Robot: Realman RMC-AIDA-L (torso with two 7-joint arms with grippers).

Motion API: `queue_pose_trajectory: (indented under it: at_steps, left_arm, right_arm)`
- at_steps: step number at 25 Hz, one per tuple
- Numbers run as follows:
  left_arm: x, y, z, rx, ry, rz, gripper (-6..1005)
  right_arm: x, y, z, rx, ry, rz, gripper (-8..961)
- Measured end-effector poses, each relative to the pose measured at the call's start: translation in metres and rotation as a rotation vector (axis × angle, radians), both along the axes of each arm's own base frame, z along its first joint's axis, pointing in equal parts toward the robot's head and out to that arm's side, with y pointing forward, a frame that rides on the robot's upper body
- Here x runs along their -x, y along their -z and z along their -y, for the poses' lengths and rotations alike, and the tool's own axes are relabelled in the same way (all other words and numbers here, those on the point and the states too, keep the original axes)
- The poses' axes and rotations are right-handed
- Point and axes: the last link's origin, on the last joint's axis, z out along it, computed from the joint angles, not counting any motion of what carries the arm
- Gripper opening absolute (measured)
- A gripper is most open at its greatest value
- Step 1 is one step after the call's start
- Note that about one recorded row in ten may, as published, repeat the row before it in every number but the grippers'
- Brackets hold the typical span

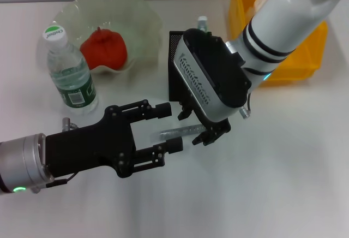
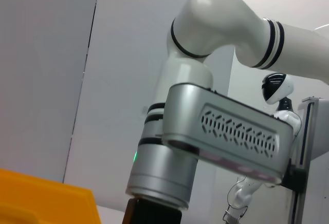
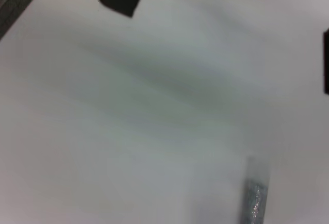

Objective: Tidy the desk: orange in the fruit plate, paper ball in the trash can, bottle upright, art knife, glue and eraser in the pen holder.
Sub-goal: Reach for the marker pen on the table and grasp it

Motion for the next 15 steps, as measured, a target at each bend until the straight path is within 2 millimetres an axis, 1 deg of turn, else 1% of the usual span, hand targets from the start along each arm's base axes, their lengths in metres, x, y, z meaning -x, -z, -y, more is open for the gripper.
queue_pose_trajectory:
  at_steps: [10,15]
  left_arm:
    - [-0.0004,-0.0003,-0.0008,-0.004,-0.002,0.003,661]
    - [-0.0008,-0.0003,-0.0011,-0.004,-0.001,0.003,661]
  right_arm:
    - [-0.0056,0.0045,0.0028,0.021,0.009,-0.004,483]
    - [-0.0094,0.0057,0.0003,0.002,0.011,-0.009,464]
